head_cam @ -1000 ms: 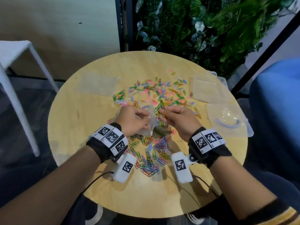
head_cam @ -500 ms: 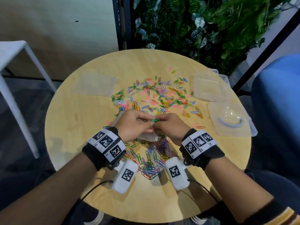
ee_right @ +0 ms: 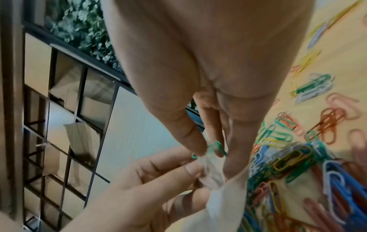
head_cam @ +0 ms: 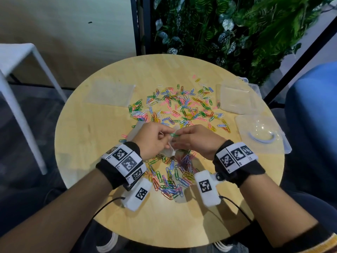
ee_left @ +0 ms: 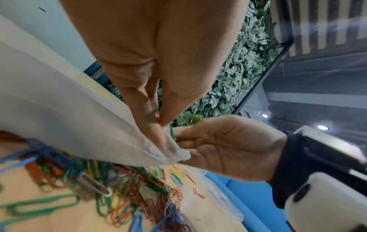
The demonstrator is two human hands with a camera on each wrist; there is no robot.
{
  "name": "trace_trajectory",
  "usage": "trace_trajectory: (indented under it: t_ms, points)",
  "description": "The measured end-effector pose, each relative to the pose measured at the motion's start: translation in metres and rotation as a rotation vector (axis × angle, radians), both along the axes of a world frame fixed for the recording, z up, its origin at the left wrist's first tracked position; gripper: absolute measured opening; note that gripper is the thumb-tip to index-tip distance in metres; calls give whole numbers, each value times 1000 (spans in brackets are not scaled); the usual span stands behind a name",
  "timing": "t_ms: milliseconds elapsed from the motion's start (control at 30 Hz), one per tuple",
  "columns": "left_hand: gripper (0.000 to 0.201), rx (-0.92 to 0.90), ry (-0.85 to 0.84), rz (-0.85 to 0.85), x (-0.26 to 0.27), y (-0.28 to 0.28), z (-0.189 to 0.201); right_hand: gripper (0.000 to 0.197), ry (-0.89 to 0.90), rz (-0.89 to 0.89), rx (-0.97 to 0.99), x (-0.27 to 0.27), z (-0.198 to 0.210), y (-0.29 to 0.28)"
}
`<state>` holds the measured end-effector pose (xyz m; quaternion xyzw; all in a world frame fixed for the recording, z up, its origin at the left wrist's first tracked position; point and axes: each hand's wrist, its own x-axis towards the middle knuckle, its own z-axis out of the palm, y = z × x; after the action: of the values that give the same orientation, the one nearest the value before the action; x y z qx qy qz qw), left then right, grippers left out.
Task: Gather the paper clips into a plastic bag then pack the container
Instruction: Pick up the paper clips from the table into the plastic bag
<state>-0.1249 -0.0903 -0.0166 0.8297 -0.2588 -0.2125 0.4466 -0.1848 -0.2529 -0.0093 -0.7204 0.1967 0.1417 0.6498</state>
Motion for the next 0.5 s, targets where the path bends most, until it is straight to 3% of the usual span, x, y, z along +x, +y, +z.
trace_trajectory:
  t_ms: [67,133,367,433,500]
  points:
    - [30,-19,5,-9,1,1,0,17,-23,-43,109,-2,2,1]
    - [29,-38,24,-7,2,1,0,21,-59,-51,44,-2,-3,-1]
    - [29,-53,68,31,5,5,4,14,-293,223,-755,-3,-3,1]
    - [27,-52,10,18,7,7,10,13,-310,311,-772,-6,1,8]
    - [27,-49,-62,2,15,13,16,13,-322,263,-567,-10,7,11]
